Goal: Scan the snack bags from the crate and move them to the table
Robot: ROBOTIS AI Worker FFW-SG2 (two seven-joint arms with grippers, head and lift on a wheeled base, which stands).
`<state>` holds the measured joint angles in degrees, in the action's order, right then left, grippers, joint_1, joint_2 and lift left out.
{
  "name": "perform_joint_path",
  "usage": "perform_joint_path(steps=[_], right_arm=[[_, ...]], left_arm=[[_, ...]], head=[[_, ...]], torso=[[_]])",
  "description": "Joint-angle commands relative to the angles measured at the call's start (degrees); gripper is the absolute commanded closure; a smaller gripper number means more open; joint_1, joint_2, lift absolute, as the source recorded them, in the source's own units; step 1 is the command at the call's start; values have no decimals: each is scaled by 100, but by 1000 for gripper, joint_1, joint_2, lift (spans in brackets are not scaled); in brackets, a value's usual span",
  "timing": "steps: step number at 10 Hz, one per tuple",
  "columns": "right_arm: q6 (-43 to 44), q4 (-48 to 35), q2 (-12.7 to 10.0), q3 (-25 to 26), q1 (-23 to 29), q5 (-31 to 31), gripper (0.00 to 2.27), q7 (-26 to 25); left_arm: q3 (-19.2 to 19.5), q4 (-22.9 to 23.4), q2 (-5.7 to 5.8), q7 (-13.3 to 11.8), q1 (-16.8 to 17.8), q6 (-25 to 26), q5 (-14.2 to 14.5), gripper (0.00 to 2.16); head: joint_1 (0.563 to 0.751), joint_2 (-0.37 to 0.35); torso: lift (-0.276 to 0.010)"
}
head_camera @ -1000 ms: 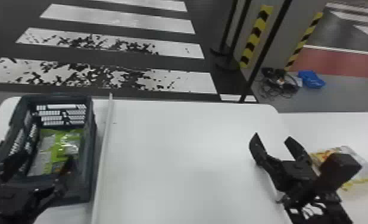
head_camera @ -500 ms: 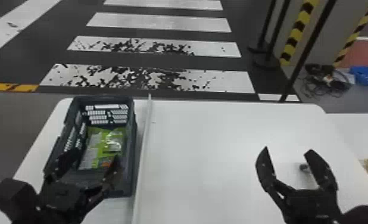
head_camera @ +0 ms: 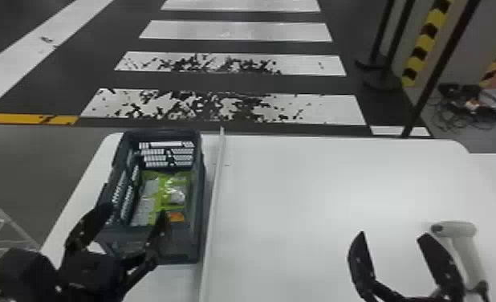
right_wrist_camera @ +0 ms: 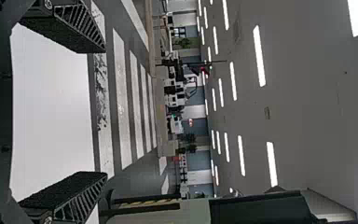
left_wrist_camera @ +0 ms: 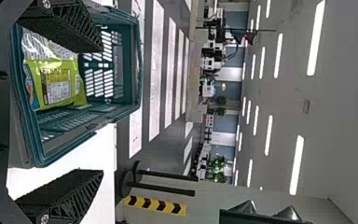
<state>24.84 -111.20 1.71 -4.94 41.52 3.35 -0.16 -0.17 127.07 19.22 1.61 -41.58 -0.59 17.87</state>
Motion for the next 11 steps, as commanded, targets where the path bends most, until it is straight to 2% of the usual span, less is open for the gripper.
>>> perform_joint_path(steps=[1,4,6,8,10,11], right_arm=[[-1,134,5,-51,-39,-45,56,-2],[-370,81,58,-68,-109,-168,56,-2],[-493,55,172,-86,-188,-177,56,-2],[-529,37,268,-104,-232,-168,56,-2],[-669,-51,348,-104,-258,-177,56,7],[-669,-77,365,-104,-258,-177,56,7]], left_arm=[[70,98,-59,-12,-140,37,-12,63],[325,687,-182,-74,-158,1303,-12,63],[571,986,-182,-3,124,2059,41,63],[615,924,-182,129,607,2428,103,63],[756,670,-173,304,1319,3307,401,73],[738,520,-173,463,1706,3834,393,73]], head=[[695,51],[695,76],[695,86],[695,108],[695,122],[695,133]], torso=[[-95],[-95],[-95],[-95],[-95],[-95]])
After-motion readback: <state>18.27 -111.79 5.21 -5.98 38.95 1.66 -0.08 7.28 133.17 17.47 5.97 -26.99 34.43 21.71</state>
